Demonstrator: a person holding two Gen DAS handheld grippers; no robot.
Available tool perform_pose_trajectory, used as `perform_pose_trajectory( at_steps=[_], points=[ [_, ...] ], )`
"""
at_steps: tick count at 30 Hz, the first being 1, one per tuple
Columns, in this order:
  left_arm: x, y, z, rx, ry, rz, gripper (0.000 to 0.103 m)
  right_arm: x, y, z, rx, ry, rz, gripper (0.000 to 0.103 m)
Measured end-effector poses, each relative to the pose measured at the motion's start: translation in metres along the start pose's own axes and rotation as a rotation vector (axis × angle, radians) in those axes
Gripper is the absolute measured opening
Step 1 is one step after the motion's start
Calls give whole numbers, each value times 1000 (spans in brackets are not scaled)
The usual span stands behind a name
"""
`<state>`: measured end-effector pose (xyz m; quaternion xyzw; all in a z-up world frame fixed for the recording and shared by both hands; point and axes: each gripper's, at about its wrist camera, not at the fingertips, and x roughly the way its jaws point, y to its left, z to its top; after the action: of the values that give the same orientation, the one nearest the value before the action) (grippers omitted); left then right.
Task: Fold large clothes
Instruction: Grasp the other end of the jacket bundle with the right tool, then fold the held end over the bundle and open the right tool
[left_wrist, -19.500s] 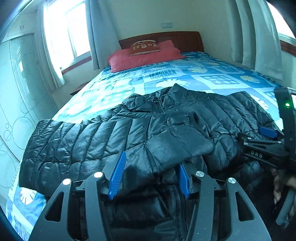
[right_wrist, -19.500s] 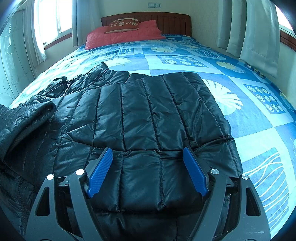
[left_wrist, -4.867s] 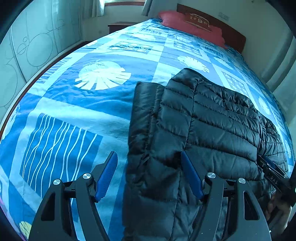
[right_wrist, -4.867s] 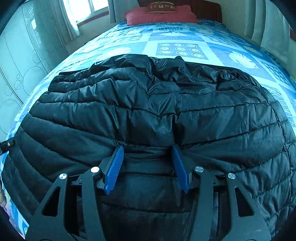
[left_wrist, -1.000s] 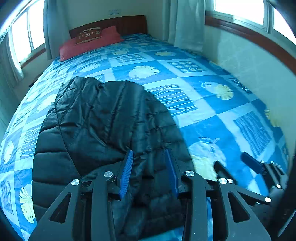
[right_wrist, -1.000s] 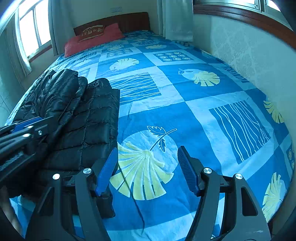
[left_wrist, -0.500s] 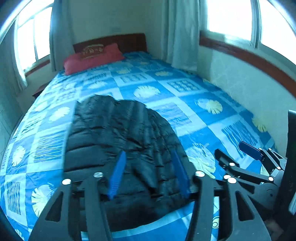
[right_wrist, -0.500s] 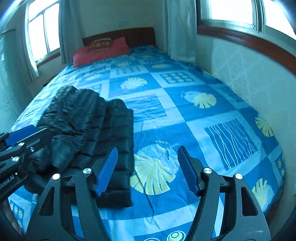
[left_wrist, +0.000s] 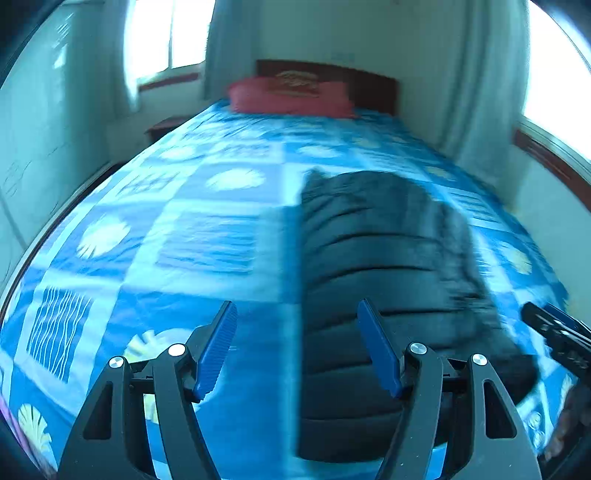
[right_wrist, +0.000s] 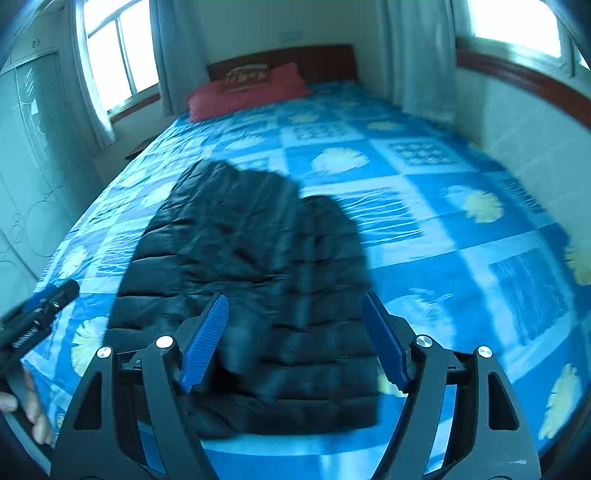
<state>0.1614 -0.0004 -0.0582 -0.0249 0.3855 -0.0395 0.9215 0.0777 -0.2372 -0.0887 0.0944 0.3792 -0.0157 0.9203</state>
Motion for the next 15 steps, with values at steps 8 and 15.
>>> perform_pose_trajectory(
  at_steps=[8,15],
  points=[
    [44,19,-21,-59,114,-70,67,56,19,-5,-11,138,-48,88],
    [54,7,-30,-38,116,-94,67,73,10,-19,89,213,97,29]
  ],
)
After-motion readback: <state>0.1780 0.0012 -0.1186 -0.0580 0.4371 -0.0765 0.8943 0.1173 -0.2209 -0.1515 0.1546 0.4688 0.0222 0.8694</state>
